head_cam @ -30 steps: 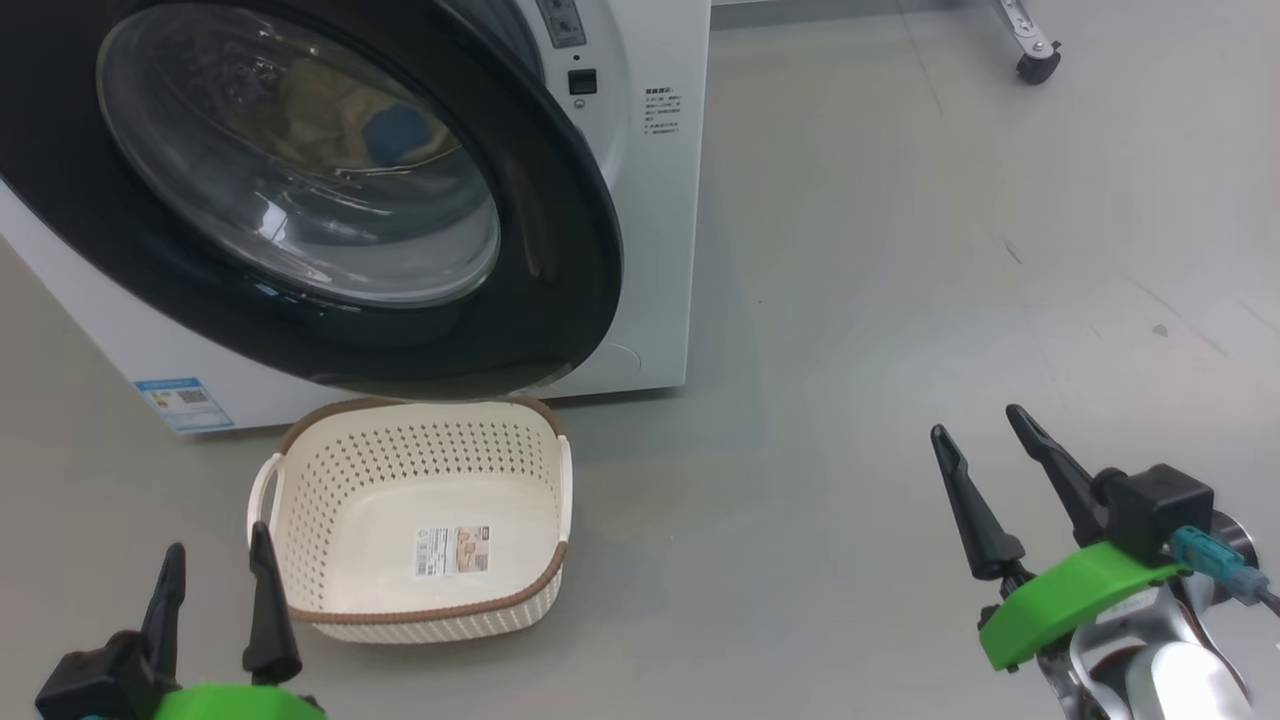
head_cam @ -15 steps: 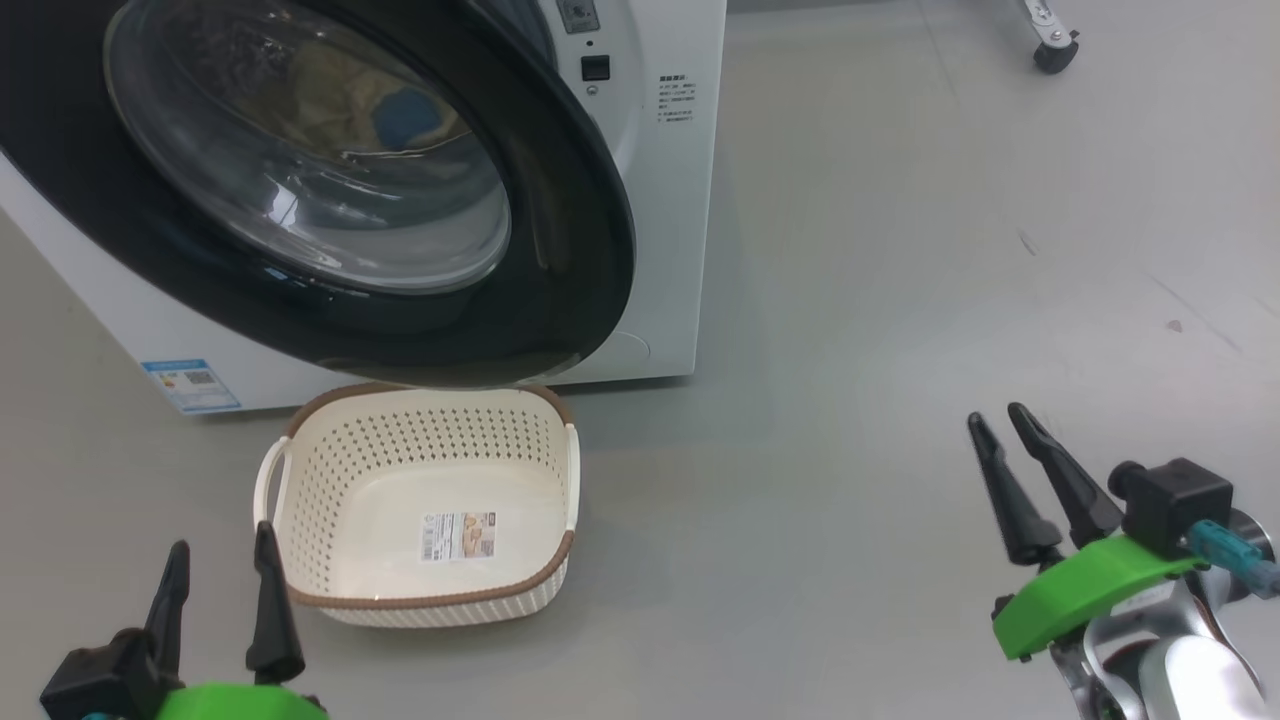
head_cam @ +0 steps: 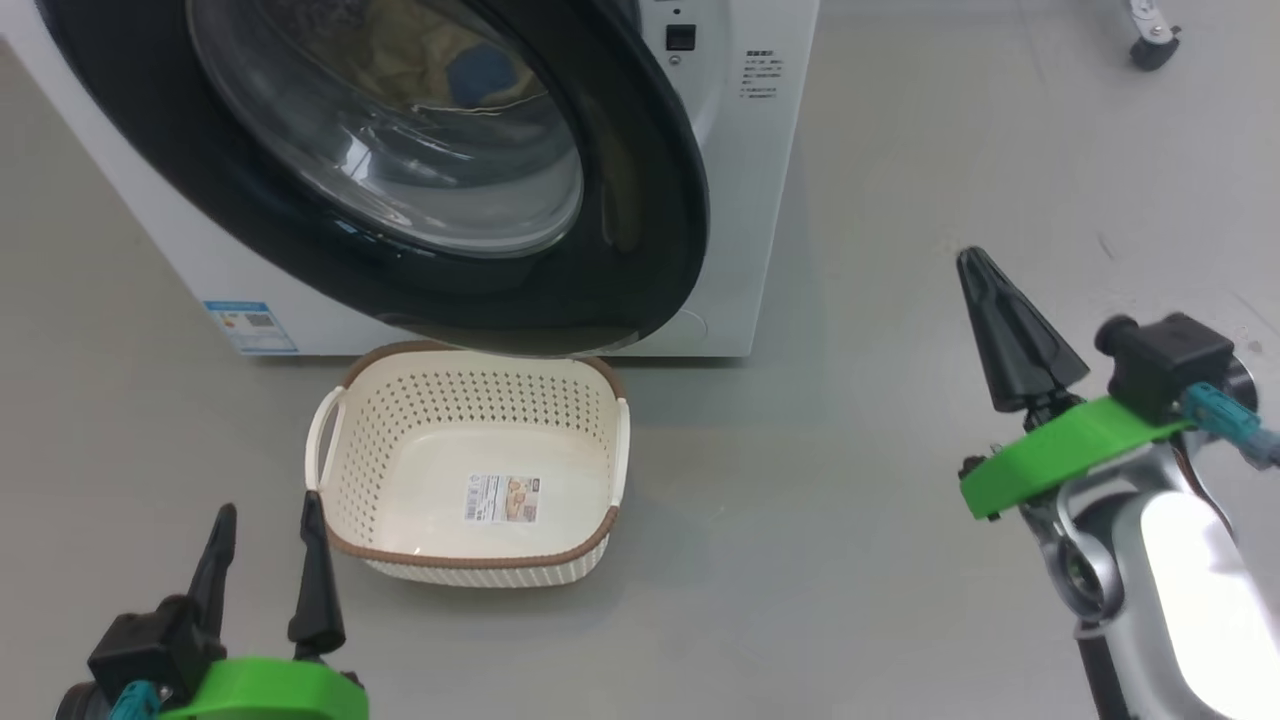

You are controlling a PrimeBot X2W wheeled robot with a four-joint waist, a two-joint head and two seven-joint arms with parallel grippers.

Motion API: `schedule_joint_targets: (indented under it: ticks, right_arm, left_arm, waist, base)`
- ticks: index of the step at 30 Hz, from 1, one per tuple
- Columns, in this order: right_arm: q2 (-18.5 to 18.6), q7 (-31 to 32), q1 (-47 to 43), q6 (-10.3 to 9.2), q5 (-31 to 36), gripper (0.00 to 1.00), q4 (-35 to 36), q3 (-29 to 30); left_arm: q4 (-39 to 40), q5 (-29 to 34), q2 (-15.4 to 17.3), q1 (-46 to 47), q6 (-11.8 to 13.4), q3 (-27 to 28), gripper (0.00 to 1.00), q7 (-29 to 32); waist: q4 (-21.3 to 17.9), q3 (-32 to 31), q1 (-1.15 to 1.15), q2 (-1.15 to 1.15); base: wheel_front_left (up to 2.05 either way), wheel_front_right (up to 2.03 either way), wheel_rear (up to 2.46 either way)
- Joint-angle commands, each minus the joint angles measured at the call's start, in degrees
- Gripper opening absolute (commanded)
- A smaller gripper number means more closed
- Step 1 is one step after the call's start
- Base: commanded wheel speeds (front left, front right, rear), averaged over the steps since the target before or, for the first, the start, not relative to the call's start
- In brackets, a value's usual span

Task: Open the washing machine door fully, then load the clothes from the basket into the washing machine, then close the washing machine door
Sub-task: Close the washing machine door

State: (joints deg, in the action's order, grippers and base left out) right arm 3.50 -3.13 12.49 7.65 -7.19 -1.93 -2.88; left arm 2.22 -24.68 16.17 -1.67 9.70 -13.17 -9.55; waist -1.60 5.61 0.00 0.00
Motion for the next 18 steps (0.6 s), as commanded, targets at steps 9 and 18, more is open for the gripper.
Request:
schedule_joint_targets:
  ticks: [9,18]
  right_arm:
    - [0.1,-1.1,13.2,-0.16,-3.3,0.0,-1.7,-11.3]
    - [-0.1,-1.9,22.5,-0.16,-4.0,0.0,-13.0,-15.4]
  left_arm:
    - [1.0,1.4,-0.1,5.4,-0.6,-0.1,1.0,-0.3]
    - [0.1,1.5,-1.3,8.2,-1.8,-2.3,1.0,-1.1]
  waist:
    - [6.0,0.9,0.0,0.0]
    - [11.9,2.8,0.0,0.0]
  base:
    - [0.0,0.0,0.0]
    - [0.0,0.0,0.0]
